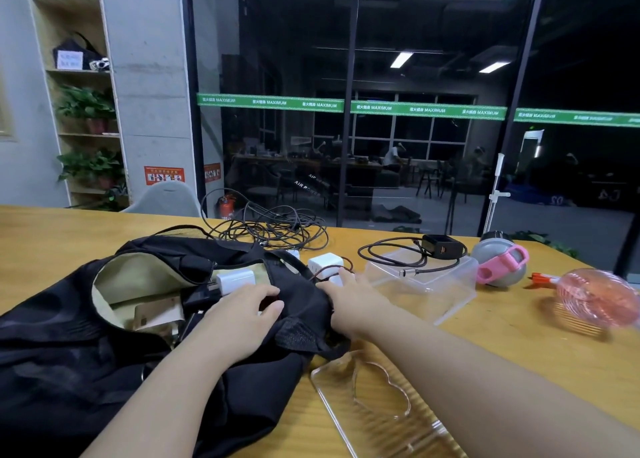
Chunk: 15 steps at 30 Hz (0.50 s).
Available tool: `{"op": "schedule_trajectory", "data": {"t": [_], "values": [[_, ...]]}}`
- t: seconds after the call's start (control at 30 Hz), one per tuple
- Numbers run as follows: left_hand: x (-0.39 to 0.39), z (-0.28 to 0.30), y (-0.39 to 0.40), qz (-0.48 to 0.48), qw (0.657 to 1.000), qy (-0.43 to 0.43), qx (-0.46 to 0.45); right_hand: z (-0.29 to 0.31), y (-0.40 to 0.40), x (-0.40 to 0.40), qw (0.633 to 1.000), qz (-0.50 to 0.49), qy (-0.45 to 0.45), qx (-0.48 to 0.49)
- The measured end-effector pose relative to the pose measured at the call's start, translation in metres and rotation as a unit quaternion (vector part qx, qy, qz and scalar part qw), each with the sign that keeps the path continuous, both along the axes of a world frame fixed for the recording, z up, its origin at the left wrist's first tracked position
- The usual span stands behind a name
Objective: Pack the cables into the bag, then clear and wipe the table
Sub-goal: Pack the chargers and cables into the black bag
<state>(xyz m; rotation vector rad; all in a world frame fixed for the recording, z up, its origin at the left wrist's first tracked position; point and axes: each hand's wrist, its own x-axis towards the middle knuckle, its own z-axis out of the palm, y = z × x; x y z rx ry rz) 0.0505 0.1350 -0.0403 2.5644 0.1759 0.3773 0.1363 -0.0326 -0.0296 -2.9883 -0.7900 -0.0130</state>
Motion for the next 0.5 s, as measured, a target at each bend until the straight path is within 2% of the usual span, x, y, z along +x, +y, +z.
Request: {"op": "schedule_trajectory", "data": {"t": [0.33,0.5], "values": [[-0.001,0.002,0.000,0.003,1.000,-0.007,-0.005,0.012,0.010,0.008,0.999,-0.027,-0.022,-0.030],[-0.002,0.004,0.000,0.000,1.000,-0.017,-0.020,0.009,0.009,-0.002,0.994,0.013,-0.104,0.033]]}}
